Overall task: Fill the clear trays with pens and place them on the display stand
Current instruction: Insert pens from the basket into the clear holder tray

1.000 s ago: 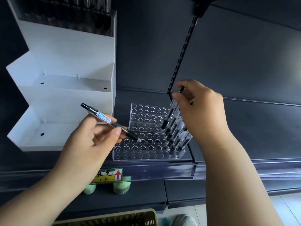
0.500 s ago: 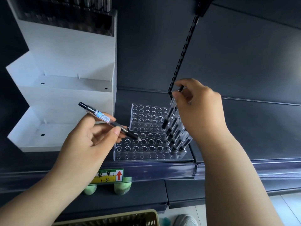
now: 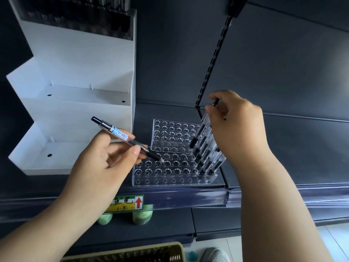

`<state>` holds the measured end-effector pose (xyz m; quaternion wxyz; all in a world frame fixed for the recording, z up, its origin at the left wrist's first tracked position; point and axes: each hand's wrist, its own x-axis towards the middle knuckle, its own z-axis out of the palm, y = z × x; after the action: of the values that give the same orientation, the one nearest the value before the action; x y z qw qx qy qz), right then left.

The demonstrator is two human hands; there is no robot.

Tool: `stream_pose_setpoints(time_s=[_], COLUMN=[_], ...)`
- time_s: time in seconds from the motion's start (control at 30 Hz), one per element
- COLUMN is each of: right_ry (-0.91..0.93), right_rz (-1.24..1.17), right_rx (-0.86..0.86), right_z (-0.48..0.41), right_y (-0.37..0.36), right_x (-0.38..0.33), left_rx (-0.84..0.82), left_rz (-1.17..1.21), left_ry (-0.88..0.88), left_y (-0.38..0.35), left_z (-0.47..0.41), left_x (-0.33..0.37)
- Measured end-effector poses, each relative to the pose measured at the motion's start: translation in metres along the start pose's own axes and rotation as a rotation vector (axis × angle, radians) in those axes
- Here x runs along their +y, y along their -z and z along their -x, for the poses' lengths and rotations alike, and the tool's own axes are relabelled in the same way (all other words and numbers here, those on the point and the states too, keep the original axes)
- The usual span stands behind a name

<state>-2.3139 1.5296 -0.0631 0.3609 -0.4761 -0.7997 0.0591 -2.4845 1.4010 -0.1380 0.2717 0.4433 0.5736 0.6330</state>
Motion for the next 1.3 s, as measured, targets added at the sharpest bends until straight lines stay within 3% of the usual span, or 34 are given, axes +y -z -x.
stream_pose_setpoints(time_s=[0.27,0.5,1.3], right_ry=[-0.005,0.033,0.041], right_rz=[0.036,0.228,0.344], right_rx=[-0.038,-0.091,-0.056], right_z=[0.001,0.003,0.006], right_y=[-0.005,-0.011,-0.002], right_x=[0.001,0.003,-0.003], left_rx=[0.002,-0.006,-0.017], left_rz=[0.009,0.006,-0.061], left_ry=[-0.007,-0.012,0.030], left_y=[-0.001,0.000,-0.004], left_z=[-0.001,-0.001,0.003], left_x=[0.000,0.001,0.007])
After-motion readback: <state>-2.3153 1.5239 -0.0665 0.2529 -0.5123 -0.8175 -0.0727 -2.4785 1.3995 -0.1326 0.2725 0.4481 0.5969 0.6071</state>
